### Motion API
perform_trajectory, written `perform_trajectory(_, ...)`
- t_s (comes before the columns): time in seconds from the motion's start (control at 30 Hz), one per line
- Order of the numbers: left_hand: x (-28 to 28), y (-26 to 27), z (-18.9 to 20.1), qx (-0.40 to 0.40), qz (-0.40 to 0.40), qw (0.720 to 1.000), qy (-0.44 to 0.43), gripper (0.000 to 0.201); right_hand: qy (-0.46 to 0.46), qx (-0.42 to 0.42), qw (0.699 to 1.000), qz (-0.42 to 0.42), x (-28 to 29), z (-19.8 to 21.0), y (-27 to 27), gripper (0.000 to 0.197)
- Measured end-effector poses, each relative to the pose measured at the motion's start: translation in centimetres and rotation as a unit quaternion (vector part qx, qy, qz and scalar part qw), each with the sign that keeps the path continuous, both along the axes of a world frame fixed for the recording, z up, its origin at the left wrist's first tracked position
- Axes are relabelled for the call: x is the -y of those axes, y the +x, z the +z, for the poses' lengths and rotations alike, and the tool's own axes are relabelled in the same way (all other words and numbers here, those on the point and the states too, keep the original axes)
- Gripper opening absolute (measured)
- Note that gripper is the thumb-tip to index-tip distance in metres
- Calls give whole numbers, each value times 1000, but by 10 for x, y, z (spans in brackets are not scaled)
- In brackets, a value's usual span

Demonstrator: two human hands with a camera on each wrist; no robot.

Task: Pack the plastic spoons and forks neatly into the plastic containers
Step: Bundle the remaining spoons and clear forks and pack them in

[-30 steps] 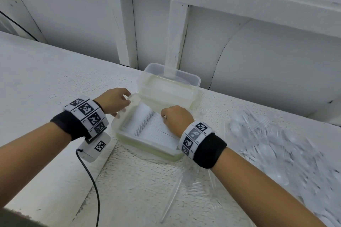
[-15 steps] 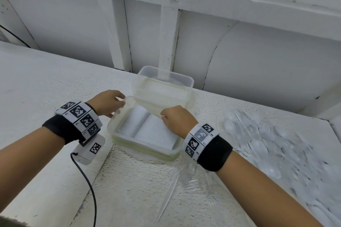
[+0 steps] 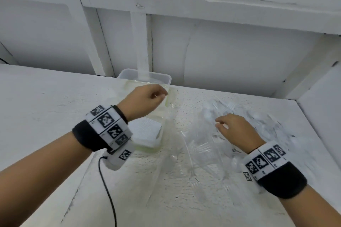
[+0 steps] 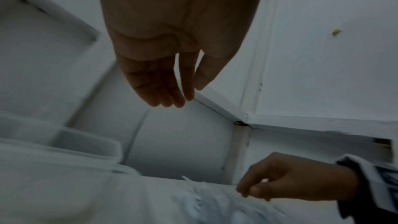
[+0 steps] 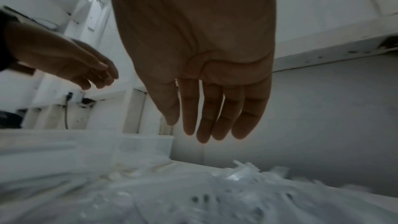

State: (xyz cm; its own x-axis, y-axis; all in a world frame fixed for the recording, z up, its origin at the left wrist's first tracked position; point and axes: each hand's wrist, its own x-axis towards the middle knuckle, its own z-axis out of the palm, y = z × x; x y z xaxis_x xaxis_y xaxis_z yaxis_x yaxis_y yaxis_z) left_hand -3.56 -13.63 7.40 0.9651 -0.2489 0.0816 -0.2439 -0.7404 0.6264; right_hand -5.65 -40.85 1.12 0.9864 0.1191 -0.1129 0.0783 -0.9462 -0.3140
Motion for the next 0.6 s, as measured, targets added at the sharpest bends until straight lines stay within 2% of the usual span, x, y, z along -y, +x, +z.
perform_trajectory(0.1,56,8,-8,-23,-70,997,22,25,-69,-18,996,-46,27,-8,-4,38)
perform_trajectory(0.2,110,20,-28,-77,-132,984,96,32,-134,-65,988,-49,39,-16,-5,49)
perform_trajectory(0.33,162,29,-59,-126,-169,953,216,42,-141,-135,980,-30,42,-31,-1,55)
perform_trajectory(0.47,178,28,-78,-150,-173,927,297,46,-121,-117,986,-9,42,-35,-3,48)
perform_trajectory(0.6,171,24,-82,-126,-174,933,289,44,-105,-106,989,18,51,-36,-13,41)
